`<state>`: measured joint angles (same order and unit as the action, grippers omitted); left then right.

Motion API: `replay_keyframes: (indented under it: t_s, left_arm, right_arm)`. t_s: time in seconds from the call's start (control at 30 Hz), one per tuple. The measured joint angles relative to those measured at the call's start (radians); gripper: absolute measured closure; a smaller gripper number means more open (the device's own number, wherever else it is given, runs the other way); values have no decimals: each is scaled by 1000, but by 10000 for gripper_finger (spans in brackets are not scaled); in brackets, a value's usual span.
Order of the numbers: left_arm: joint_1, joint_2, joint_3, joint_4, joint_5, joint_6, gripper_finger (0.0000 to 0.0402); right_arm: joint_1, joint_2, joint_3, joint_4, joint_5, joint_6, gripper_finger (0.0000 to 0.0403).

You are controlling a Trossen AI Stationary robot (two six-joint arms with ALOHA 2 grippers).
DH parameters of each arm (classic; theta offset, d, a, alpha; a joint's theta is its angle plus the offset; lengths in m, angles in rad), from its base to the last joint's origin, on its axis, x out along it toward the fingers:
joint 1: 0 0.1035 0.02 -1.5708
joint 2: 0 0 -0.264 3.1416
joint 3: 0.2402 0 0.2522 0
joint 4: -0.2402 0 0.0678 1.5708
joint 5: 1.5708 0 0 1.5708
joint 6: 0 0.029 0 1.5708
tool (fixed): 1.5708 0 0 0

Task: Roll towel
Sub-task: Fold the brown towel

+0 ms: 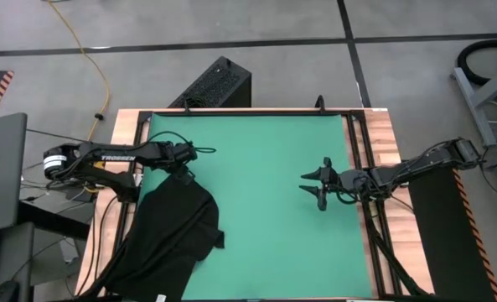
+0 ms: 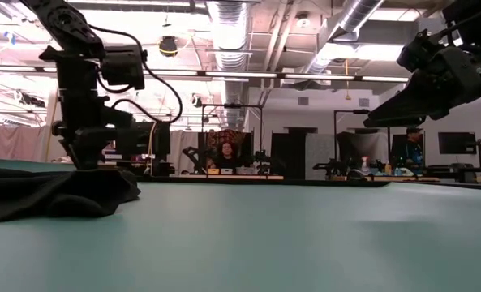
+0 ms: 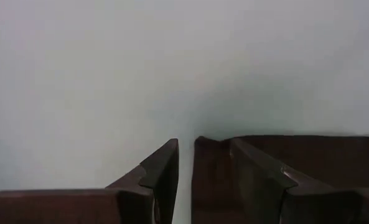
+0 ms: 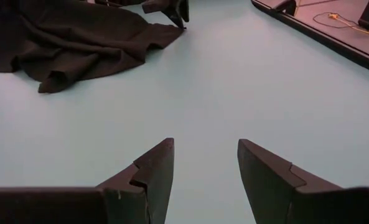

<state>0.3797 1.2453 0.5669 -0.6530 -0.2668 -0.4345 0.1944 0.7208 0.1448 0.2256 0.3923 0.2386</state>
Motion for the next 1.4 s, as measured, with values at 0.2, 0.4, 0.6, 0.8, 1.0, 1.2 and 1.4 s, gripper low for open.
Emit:
replay_keyframes:
  t_s: [0.2, 0.4, 0.6, 0.8, 1.0, 1.2, 1.4]
  left_arm:
    - [-1, 0, -52, 21, 1, -43, 265]
    - [-1, -3, -77, 65, 51, -34, 280]
    - [-8, -3, -78, 81, 93, -30, 388]
    - [-64, 3, -44, 96, 78, -35, 400]
    - [-125, 2, 61, 107, 35, -17, 401]
    - [-178, 1, 176, 108, -69, 35, 401]
    - [-216, 0, 272, 108, -141, 88, 401]
  right_arm:
    - [0, 0, 0, 0, 0, 0, 204]
    - [0, 0, 0, 0, 0, 0, 205]
    - [0, 0, 0, 0, 0, 0, 205]
    - [0, 0, 0, 35, 2, -1, 205]
    - [0, 0, 0, 123, 3, -9, 205]
    - [1, 0, 0, 194, 3, -10, 204]
    - [1, 0, 0, 265, 3, -10, 204]
